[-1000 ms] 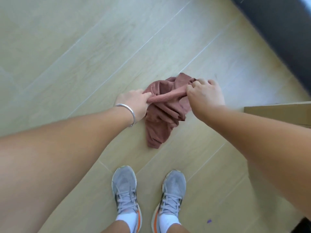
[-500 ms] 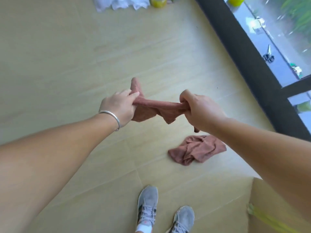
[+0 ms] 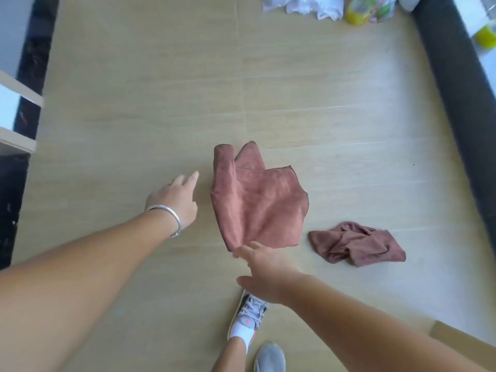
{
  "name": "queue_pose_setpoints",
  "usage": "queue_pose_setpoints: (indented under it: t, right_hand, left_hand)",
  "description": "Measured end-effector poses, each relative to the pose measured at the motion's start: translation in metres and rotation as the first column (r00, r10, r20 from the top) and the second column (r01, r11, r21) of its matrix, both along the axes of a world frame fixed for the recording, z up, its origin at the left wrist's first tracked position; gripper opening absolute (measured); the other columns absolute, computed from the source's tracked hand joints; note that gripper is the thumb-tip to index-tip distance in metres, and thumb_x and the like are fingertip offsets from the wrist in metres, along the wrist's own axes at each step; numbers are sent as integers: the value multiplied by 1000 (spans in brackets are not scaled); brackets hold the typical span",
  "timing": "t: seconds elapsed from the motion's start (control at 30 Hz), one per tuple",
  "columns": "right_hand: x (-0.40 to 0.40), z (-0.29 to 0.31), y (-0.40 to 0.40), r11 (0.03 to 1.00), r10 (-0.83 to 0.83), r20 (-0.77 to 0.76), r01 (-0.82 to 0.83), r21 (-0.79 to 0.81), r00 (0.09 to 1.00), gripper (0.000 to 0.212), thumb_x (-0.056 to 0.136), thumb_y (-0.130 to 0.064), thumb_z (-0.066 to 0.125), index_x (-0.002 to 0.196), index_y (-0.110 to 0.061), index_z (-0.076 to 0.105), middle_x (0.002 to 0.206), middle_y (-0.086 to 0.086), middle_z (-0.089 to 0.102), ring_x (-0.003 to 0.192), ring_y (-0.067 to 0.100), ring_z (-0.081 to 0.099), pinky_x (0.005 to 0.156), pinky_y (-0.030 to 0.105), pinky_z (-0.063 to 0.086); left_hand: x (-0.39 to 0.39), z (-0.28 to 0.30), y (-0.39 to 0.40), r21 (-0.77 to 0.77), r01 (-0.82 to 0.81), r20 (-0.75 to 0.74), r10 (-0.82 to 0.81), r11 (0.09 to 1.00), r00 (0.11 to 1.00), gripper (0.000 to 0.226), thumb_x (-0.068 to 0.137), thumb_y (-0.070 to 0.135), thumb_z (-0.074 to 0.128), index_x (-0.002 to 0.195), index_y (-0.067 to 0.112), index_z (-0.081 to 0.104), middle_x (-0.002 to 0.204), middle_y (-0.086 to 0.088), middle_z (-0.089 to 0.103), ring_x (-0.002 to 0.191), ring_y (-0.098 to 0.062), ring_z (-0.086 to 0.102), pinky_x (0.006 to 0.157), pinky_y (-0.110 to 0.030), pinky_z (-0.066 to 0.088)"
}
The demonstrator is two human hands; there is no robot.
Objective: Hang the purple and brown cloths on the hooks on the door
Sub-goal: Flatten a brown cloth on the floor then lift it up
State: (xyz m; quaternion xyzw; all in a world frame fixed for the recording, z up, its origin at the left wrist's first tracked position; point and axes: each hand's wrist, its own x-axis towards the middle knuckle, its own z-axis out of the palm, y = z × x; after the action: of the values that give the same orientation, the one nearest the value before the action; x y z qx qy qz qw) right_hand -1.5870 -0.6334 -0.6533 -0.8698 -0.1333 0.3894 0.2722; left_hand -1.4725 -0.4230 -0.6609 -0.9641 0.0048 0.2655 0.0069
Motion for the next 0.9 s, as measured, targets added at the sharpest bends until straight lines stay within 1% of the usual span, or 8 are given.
queue_pose_setpoints:
  t: [0.07, 0.17, 0.3, 0.4, 0.6, 0.67, 0.77, 0.9]
  right_hand:
    - [-34, -17, 8, 997, 22, -40, -24, -73, 999, 49, 87, -19, 54, 134, -25, 44, 131, 0, 47, 115, 26, 53, 89, 34, 45]
    - [-64, -46, -2, 975, 7, -7, -8, -220, 1000, 48, 87, -13, 52, 134, -24, 45, 131, 0, 48, 116, 26, 53, 89, 35, 47]
    - [-81, -99, -28, 916, 5, 37, 10, -402, 999, 51, 86, -9, 50, 134, -23, 41, 129, 1, 47, 116, 24, 49, 89, 35, 46]
    - [-84, -151, -44, 879, 13, 75, 25, -477, 997, 55, 82, -6, 48, 133, -24, 39, 129, 1, 46, 117, 23, 47, 88, 35, 43]
    - [-74, -254, -63, 820, 5, 192, 106, -563, 981, 53, 80, -7, 49, 129, -23, 41, 127, 2, 46, 118, 24, 45, 83, 36, 42]
    - [-62, -287, -72, 796, 25, 243, 127, -591, 970, 51, 79, -8, 48, 128, -23, 41, 125, 1, 47, 117, 24, 45, 84, 36, 41]
    - [-22, -328, -97, 763, 117, 334, 130, -633, 935, 53, 79, -7, 52, 128, -23, 39, 123, 2, 46, 115, 24, 46, 82, 34, 39]
    - [41, -369, -133, 714, 228, 426, 147, -684, 876, 63, 80, -4, 53, 137, -23, 33, 134, 6, 40, 123, 27, 41, 89, 38, 42]
  left_hand:
    - [-47, -17, 20, 21, -21, -74, 23, 1000, 997, 65, 93, 29, 41, 151, 34, 11, 147, 5, 33, 121, -24, 49, 81, -35, 44]
    - [-108, -48, 35, 42, -11, -151, 17, 999, 988, 62, 93, 33, 43, 150, 32, 18, 147, 2, 35, 124, -24, 47, 90, -37, 45]
    - [-170, -110, 23, -20, 81, -173, -83, 997, 981, 59, 93, 40, 47, 148, 27, 28, 148, 6, 37, 130, -20, 42, 96, -35, 41]
    - [-196, -166, 2, -90, 137, -157, -150, 986, 976, 61, 92, 44, 48, 147, 24, 30, 147, 5, 40, 131, -19, 41, 101, -35, 38]
    - [-191, -276, -45, -251, 126, -51, -143, 960, 988, 69, 89, 48, 51, 147, 19, 26, 146, 1, 38, 133, -21, 38, 101, -37, 36]
    - [-176, -312, -63, -262, 142, 7, -146, 954, 989, 79, 87, 51, 53, 150, 17, 19, 152, -1, 29, 138, -20, 30, 107, -36, 31]
    - [-139, -361, -95, -276, 194, 88, -176, 941, 980, 97, 82, 58, 59, 153, 15, 8, 160, -6, 13, 146, -20, 16, 117, -37, 20]
    - [-92, -413, -150, -355, 276, 189, -221, 893, 957, 114, 73, 64, 66, 153, 13, 3, 161, -9, 4, 148, -22, 7, 119, -35, 11]
